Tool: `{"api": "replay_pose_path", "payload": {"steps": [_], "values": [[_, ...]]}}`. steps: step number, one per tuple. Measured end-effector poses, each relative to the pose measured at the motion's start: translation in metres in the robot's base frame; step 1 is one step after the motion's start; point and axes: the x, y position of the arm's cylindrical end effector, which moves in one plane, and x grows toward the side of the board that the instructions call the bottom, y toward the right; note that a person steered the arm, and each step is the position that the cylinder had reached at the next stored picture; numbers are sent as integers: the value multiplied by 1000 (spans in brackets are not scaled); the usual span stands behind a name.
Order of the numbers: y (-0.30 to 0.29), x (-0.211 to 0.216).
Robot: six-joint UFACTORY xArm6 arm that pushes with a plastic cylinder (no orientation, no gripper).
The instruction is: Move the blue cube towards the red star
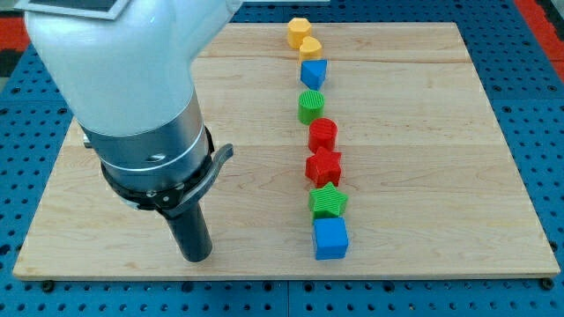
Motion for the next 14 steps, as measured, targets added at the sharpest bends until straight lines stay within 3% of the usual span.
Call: {"api": "replay_pose_path", "payload": {"steps": [3,5,9,10,11,12,14], "values": [[6,4],[106,15],[221,-8],[235,-23],[231,10],[192,6],[218,-46]]}}
